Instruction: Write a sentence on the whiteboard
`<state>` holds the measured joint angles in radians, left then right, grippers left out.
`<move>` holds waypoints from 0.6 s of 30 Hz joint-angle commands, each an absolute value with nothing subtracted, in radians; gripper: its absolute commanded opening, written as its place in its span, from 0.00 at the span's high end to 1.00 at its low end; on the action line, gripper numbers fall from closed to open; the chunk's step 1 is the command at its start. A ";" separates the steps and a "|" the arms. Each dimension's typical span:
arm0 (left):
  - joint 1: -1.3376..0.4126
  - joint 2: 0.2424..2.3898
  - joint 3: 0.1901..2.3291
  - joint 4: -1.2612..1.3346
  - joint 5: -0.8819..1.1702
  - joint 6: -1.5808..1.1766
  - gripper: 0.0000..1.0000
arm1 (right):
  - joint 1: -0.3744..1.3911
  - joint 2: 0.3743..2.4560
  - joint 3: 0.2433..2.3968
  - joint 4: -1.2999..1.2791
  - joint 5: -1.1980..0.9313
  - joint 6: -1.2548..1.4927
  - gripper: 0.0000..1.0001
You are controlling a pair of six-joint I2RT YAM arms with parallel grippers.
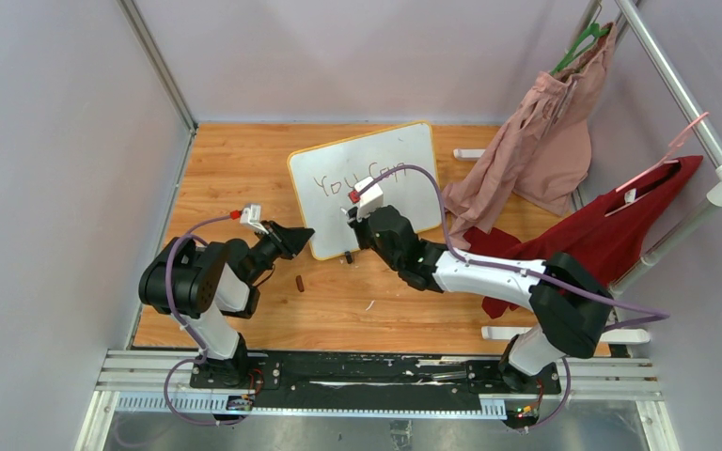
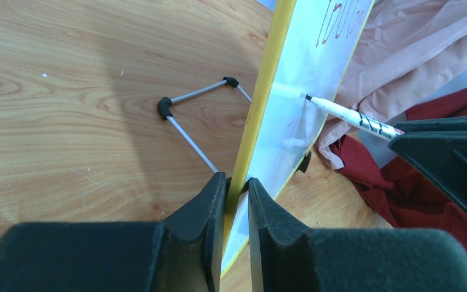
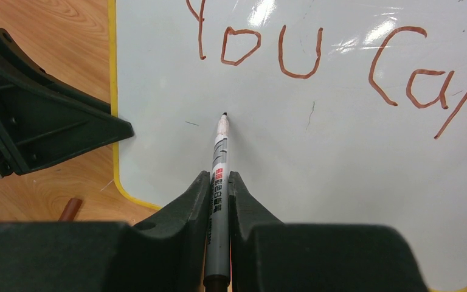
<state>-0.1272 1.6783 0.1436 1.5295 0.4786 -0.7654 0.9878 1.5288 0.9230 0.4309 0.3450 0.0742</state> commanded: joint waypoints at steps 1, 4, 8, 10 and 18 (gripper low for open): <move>-0.121 1.676 0.142 1.571 0.479 -0.739 1.00 | 0.991 1.542 0.945 0.420 0.374 0.090 1.00; -0.121 1.674 0.140 1.570 0.480 -0.739 1.00 | 0.990 1.545 0.943 0.416 0.370 0.099 1.00; -0.121 1.673 0.139 1.572 0.479 -0.738 1.00 | 0.989 1.546 0.941 0.407 0.367 0.100 1.00; -0.121 1.672 0.139 1.571 0.479 -0.738 1.00 | 0.989 1.544 0.935 0.404 0.368 0.100 1.00; -0.121 1.673 0.140 1.570 0.479 -0.738 1.00 | 0.991 1.527 0.898 0.394 0.362 0.118 1.00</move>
<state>-0.1272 1.6783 0.1436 1.5295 0.4786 -0.7586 0.9878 1.5345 0.9215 0.4232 0.3443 0.0933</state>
